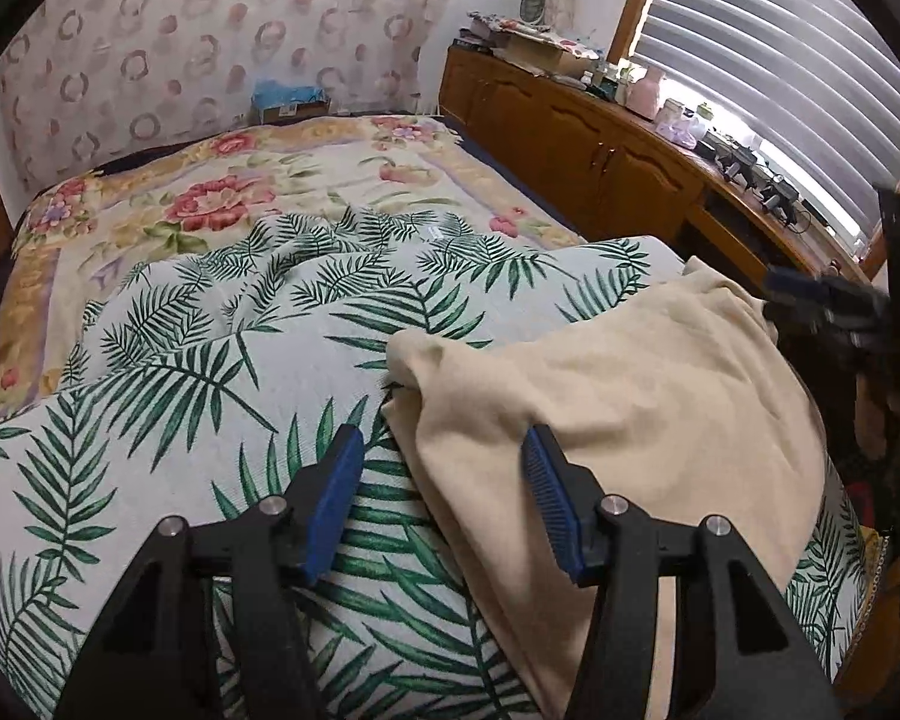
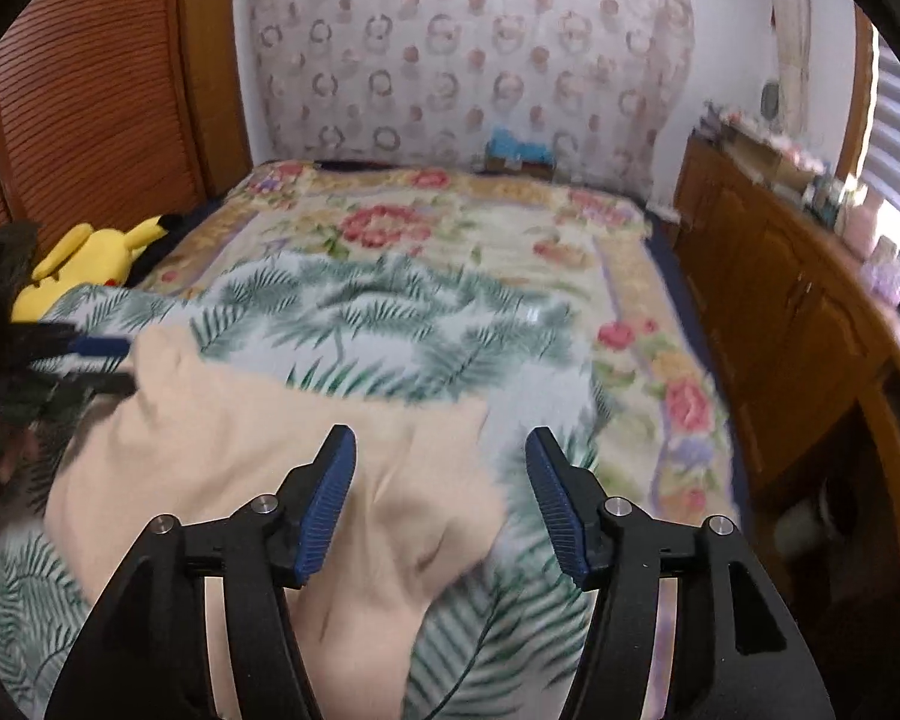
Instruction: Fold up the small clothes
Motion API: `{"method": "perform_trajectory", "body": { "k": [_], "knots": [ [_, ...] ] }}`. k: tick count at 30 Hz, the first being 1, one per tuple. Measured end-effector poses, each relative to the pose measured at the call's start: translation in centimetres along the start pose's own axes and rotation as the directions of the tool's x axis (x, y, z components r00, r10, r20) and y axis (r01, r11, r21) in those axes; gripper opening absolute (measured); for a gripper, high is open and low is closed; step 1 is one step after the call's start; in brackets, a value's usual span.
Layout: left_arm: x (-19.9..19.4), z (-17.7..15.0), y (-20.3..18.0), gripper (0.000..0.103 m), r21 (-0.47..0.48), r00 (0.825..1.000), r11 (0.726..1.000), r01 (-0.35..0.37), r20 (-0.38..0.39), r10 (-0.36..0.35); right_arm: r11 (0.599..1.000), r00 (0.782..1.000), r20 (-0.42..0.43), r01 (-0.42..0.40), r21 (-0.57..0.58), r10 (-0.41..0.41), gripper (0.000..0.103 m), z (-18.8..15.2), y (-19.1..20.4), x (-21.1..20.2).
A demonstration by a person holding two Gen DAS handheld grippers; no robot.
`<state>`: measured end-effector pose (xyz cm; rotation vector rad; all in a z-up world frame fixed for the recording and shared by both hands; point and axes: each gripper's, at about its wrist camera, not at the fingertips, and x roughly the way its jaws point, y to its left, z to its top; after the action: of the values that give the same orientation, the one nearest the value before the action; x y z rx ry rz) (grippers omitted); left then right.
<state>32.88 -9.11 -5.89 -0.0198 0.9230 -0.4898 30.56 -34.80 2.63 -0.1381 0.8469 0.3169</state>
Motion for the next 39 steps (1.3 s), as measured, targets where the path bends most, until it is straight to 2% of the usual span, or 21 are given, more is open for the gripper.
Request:
{"method": "perform_trajectory", "body": {
  "k": [5, 9, 13, 15, 17, 19, 23, 24, 25, 26, 27, 30, 35, 39],
  "knots": [
    [1.0, -0.4, 0.4, 0.055, -0.015, 1.000, 1.000, 0.006, -0.025, -0.006, 0.999, 0.997, -0.073, -0.015, 0.049, 0.019, 0.074, -1.8, -0.1, 2.2],
    [1.1, -0.1, 0.6, 0.055, -0.032, 1.000, 0.999, 0.015, -0.018, -0.016, 0.997, 0.995, -0.098, -0.022, 0.080, 0.030, 0.076, -2.6, -0.1, 3.7],
    [1.1, -0.1, 0.6, 0.055, -0.052, 1.000, 0.998, 0.022, -0.009, -0.022, 0.986, 0.990, -0.100, -0.087, 0.143, 0.102, 0.077, -2.7, -0.5, 4.6],
    [1.1, -0.2, 0.6, 0.055, -0.055, 0.999, 0.998, 0.033, -0.003, -0.033, 0.987, 0.991, -0.092, -0.089, 0.137, 0.102, 0.077, -2.7, -0.3, 4.7],
    [1.1, -0.2, 0.6, 0.054, -0.054, 0.999, 0.997, 0.047, -0.001, -0.047, 0.985, 0.988, -0.087, -0.112, 0.131, 0.124, 0.077, -2.6, 0.1, 4.7],
    [1.2, -0.1, 0.5, 0.044, -0.060, 0.997, 0.996, 0.072, -0.003, -0.072, 0.987, 0.988, -0.089, -0.118, 0.110, 0.128, 0.076, -2.5, 0.5, 4.8],
    [1.4, 0.0, 0.4, 0.020, -0.075, 0.993, 0.990, 0.115, -0.012, -0.117, 0.984, 0.982, -0.090, -0.160, 0.079, 0.166, 0.053, -2.4, 1.2, 4.9],
    [1.3, 0.0, 0.3, 0.010, -0.081, 0.991, 0.988, 0.129, -0.012, -0.130, 0.985, 0.982, -0.091, -0.162, 0.067, 0.168, 0.047, -2.4, 1.3, 4.9],
    [1.0, -0.1, 0.0, 0.007, -0.073, 0.992, 0.989, 0.127, -0.003, -0.128, 0.984, 0.980, -0.094, -0.173, 0.048, 0.177, 0.038, -2.4, 1.5, 5.0],
    [0.6, -0.1, -0.3, 0.007, -0.065, 0.992, 0.990, 0.125, 0.008, -0.125, 0.972, 0.967, -0.101, -0.232, 0.044, 0.235, 0.020, -2.4, 1.6, 5.0],
    [0.1, -0.1, -0.5, 0.006, -0.057, 0.992, 0.991, 0.124, 0.020, -0.123, 0.964, 0.959, -0.105, -0.260, 0.051, 0.264, 0.019, -2.4, 1.6, 5.0],
    [-2.4, 0.0, -1.4, 0.006, -0.040, 0.988, 0.990, 0.137, 0.075, -0.134, 0.971, 0.967, -0.090, -0.239, 0.004, 0.238, 0.017, -2.4, 2.3, 4.1],
    [-7.5, 0.0, -2.6, 0.006, -0.003, 0.974, 0.990, 0.143, 0.179, -0.141, 0.971, 0.971, 0.037, -0.238, 0.007, 0.238, 0.016, -1.6, 2.8, 0.4],
    [-11.0, -0.3, -2.5, 0.006, 0.006, 0.960, 0.993, 0.119, 0.254, -0.116, 0.973, 0.966, 0.118, -0.232, -0.013, 0.232, 0.015, -0.3, 3.9, -2.3]
  ]
}}
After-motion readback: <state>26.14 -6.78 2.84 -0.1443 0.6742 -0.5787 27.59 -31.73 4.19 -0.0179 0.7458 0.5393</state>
